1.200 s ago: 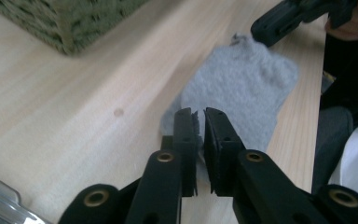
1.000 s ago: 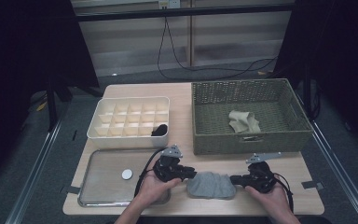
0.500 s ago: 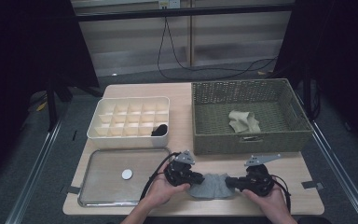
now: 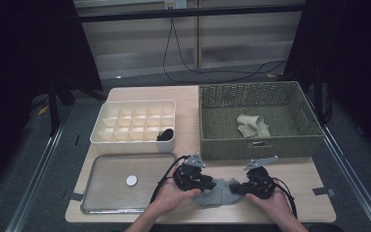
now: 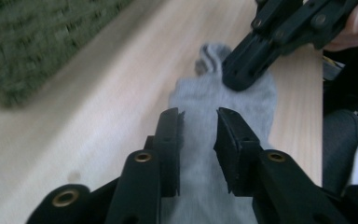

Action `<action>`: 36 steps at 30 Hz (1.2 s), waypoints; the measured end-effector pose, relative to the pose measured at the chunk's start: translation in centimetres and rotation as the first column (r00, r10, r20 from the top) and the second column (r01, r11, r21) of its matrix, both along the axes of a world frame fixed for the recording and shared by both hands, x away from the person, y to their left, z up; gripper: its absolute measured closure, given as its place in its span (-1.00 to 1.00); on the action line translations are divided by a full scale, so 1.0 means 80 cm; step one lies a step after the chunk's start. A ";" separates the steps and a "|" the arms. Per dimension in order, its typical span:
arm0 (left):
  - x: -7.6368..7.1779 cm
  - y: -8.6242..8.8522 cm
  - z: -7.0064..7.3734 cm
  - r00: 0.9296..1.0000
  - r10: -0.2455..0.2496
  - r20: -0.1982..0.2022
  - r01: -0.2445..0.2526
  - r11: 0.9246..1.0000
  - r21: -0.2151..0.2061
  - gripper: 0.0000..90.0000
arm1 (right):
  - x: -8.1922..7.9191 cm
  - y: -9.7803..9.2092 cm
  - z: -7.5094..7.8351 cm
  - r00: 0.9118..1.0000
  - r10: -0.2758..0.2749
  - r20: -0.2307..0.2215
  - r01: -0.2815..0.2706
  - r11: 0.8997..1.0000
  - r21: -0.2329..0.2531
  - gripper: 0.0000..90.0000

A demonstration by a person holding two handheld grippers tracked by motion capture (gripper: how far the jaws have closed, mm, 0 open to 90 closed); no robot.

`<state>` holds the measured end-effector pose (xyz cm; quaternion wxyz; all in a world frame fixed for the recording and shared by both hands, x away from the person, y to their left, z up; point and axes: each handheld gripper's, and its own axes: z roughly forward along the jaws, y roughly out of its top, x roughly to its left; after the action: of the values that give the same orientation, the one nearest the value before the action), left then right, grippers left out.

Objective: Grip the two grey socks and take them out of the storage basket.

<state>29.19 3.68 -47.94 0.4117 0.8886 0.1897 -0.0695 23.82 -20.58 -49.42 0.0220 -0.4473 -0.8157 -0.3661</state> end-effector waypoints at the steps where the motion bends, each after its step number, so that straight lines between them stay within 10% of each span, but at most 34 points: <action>1: 0.002 -0.005 0.000 1.000 0.003 -0.014 -0.003 1.000 -0.027 0.56 | 0.003 0.001 0.000 1.000 0.000 0.002 0.000 1.000 -0.008 0.99; 8: -0.003 -0.025 -0.011 0.998 -0.056 -0.038 0.057 0.998 0.012 0.96 | 0.006 0.000 -0.001 1.000 0.011 0.020 -0.011 1.000 0.000 1.00; 16: -0.007 -0.033 -0.025 0.998 -0.049 -0.030 0.050 0.998 0.033 0.98 | 0.003 -0.004 0.001 0.999 0.008 0.033 -0.008 1.000 0.016 1.00; 21: -0.006 -0.034 -0.024 0.998 -0.056 -0.024 0.057 0.997 0.056 0.98 | -0.002 -0.017 0.018 0.992 -0.041 0.118 0.033 0.997 0.070 0.94; 27: -0.006 -0.033 -0.025 0.998 -0.052 -0.023 0.053 0.997 0.049 0.98 | 0.008 -0.031 0.011 0.992 -0.098 0.074 0.093 0.993 0.068 0.66; 36: -0.006 -0.032 -0.026 0.998 -0.052 -0.031 0.054 0.998 0.038 0.98 | 0.013 -0.022 0.000 0.998 -0.044 0.042 0.043 0.999 0.022 0.57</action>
<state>28.73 1.15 -50.02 0.3893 0.9001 0.1737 -0.0901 24.82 -22.31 -49.40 0.0012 -0.4569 -0.8021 -0.3847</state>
